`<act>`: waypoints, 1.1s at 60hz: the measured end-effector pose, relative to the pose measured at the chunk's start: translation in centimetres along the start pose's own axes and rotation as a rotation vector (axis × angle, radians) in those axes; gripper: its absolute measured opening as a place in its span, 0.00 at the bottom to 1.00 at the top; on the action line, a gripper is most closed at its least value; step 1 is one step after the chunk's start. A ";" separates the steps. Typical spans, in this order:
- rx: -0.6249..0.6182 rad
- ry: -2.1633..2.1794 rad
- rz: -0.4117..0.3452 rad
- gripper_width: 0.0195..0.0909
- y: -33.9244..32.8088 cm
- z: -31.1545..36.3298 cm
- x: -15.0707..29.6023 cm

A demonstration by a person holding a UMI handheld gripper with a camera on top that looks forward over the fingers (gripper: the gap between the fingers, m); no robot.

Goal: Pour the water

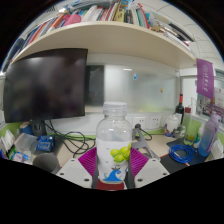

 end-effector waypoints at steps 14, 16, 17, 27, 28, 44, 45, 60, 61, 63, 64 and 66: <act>0.067 -0.019 0.028 0.33 1.0 1.2 -3.9; 0.079 -0.011 0.033 0.34 1.2 1.4 -4.3; 0.083 -0.004 0.034 0.34 1.2 1.5 -4.5; 0.097 0.009 0.008 0.39 1.2 1.5 -5.6; 0.099 0.012 0.006 0.40 1.2 1.6 -5.7; 0.085 0.024 0.081 0.77 -0.9 1.2 -6.4; 0.095 0.018 0.091 0.78 -1.2 1.3 -6.4; 0.185 -0.100 0.286 0.81 -10.1 1.7 -6.8; 0.184 -0.100 0.292 0.80 -10.7 1.6 -6.4; 0.191 -0.089 0.306 0.80 -12.0 1.5 -5.4; 0.198 -0.084 0.309 0.80 -12.6 1.6 -4.9; 0.213 -0.081 0.310 0.81 -13.7 1.6 -3.6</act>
Point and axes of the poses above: the point between the fingertips, and its own axes, seen from behind it with the camera up: z to the left, x up, y forward, the way the camera looks, the point moved 4 cm from there along -y, backward, against the way the camera looks, and after that the axes turned 4 degrees about z, right-handed, at the moved point
